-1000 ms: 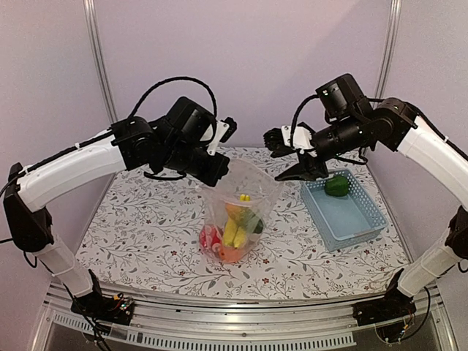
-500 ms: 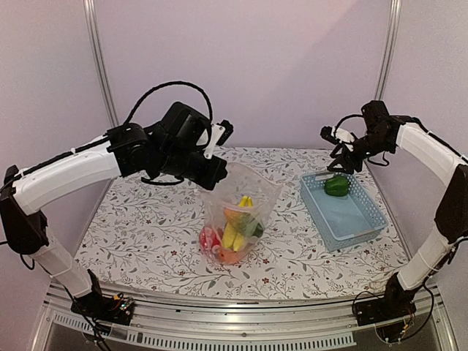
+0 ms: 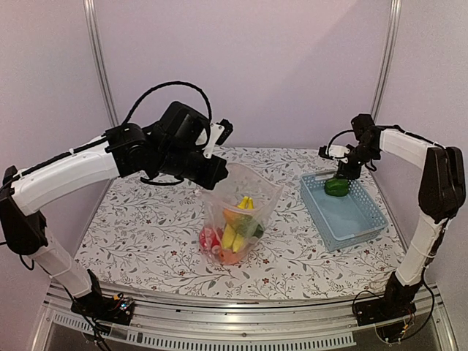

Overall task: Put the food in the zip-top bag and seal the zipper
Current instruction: Pick up the fake vegetable from the bin.

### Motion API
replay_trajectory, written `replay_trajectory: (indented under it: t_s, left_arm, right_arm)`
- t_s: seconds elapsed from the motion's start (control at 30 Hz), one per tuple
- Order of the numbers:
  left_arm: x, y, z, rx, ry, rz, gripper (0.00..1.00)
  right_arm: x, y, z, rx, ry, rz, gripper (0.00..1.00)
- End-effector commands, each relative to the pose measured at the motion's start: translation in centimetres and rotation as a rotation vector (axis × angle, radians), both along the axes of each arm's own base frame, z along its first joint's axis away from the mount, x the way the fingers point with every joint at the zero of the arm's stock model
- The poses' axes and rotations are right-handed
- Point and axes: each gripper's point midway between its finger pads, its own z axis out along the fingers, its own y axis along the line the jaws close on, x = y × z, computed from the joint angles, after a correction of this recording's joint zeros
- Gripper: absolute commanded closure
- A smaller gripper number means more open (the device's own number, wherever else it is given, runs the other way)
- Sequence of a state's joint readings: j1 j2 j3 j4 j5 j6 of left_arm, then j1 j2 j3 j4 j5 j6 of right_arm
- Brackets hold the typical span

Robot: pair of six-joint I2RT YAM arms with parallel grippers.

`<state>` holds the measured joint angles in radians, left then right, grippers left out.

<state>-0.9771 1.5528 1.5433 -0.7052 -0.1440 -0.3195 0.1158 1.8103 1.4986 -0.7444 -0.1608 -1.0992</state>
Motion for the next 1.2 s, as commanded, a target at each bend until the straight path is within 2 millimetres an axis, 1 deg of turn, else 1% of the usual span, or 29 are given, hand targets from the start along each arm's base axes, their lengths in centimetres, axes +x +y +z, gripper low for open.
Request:
replay_trajectory:
  t_s: [0.0,0.13,0.4,0.43,0.5,0.53,0.63,0.7,0.8,0.9,0.97,1.03,1.07,1.13,1.17]
  left_arm:
    - [-0.6,-0.4,1.5,-0.044,-0.020,-0.016,0.98]
    - [-0.6,-0.3,1.7,-0.042,-0.023,-0.017,0.98]
    - [-0.6,-0.1,1.5,-0.033,-0.023,-0.012,0.97]
    - [-0.6,-0.1,1.4,-0.030,-0.023,-0.012,0.97]
    - [-0.5,-0.2,1.2,-0.024,-0.021,-0.014,0.97]
    - [-0.6,-0.2,1.3,-0.023,-0.022,-0.017,0.97]
    - [-0.5,-0.2,1.1,-0.017,-0.021,-0.018,0.97]
    - [-0.5,-0.2,1.0,-0.013,-0.021,-0.018,0.97]
    - [-0.5,-0.3,0.8,-0.008,-0.018,-0.019,0.97]
    - [-0.4,-0.4,0.7,-0.005,-0.019,-0.022,0.97]
    - [-0.4,-0.5,0.5,-0.002,-0.018,-0.025,0.97]
    - [-0.3,-0.7,0.5,0.000,-0.018,-0.028,0.97]
    - [-0.3,-0.7,0.4,0.002,-0.018,-0.030,0.97]
    - [-0.3,-0.8,0.4,0.001,-0.015,-0.032,0.97]
    - [-0.3,-0.8,0.3,0.000,-0.013,-0.033,0.97]
  right_arm:
    - [2.6,-1.6,-1.1,-0.126,-0.056,-0.005,0.56]
    - [3.0,-1.8,-3.3,-0.153,-0.017,0.017,0.58]
    - [3.2,-2.2,-6.3,-0.185,0.040,0.021,0.59]
    - [3.2,-2.2,-6.7,-0.190,0.047,0.020,0.57]
    - [3.1,-2.2,-7.7,-0.191,0.060,0.020,0.50]
    - [3.2,-2.6,-8.0,-0.213,0.061,0.009,0.47]
    - [2.9,-3.0,-8.9,-0.232,0.076,0.005,0.35]
    - [2.7,-3.1,-9.4,-0.239,0.087,-0.001,0.33]
    - [2.4,-3.5,-9.8,-0.257,0.097,-0.009,0.34]
    - [2.0,-4.2,-10.3,-0.291,0.098,-0.026,0.36]
    - [1.6,-4.4,-10.5,-0.297,0.102,-0.030,0.40]
    - [1.0,-4.5,-10.6,-0.296,0.117,-0.038,0.52]
    - [0.7,-4.4,-10.4,-0.291,0.122,-0.038,0.56]
    - [0.1,-4.1,-9.8,-0.265,0.133,-0.045,0.70]
    - [-0.4,-3.9,-9.6,-0.251,0.143,-0.048,0.72]
